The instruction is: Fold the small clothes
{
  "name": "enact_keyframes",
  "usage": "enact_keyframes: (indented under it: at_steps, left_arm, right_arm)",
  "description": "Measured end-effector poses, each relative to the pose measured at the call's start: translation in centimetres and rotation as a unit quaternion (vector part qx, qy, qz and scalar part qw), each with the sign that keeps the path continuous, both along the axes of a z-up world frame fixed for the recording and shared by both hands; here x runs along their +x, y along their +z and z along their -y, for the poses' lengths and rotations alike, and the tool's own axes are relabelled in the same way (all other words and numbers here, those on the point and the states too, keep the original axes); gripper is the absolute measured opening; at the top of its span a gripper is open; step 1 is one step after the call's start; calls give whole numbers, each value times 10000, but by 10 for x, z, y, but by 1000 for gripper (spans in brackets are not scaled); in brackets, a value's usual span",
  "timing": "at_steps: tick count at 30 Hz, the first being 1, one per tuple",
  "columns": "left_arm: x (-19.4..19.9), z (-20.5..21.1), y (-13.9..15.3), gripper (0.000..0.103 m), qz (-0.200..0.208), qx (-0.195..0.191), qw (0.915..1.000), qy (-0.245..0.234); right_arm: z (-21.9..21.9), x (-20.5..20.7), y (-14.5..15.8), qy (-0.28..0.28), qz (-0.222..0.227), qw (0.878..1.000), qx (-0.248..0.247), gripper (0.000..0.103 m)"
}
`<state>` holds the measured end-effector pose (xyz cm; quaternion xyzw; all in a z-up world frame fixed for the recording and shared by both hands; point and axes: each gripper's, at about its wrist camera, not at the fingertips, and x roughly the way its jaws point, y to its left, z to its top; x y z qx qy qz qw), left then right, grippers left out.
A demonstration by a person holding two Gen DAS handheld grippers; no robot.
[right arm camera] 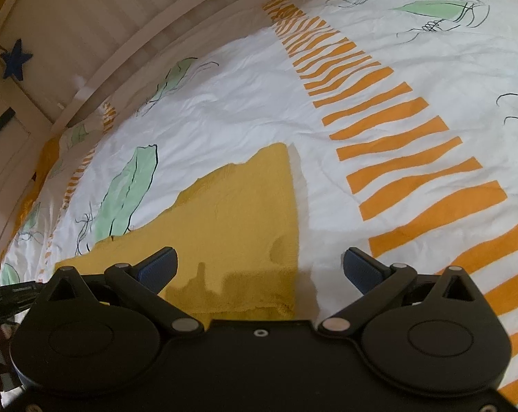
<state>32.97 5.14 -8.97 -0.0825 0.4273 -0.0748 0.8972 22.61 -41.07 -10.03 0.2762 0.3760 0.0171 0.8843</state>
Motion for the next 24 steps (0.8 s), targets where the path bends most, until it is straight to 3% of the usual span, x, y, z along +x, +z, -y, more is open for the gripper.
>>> enact_keyframes:
  at_steps: [5,10,13,19,21,24]
  left_arm:
    - [2,-6,-15,4,-41,31,9997,229]
    - [9,-10,-19,6,-63,325,9980,530]
    - [5,-15,-15,8,-34,237,9977,627]
    - [-30,-16,8,46,278,-112,9992,276]
    - [-45,-16,18,64,324,-182,9991,203]
    - [-71,-17,35,78,499,-154,9985,179]
  right_arm:
    - [0,1,-1,9,-46,10000,-3,103]
    - [-2,2,-3,45,-96,9999,-11,103]
    - [-3,1,-3,73,-106,9999,-32,103]
    - [-6,1,-2,142,-17,9998,-112,103]
    - [-8,0,0,171,82,9997,-156,103]
    - [-13,-4,6,243,366,9988,-214,103]
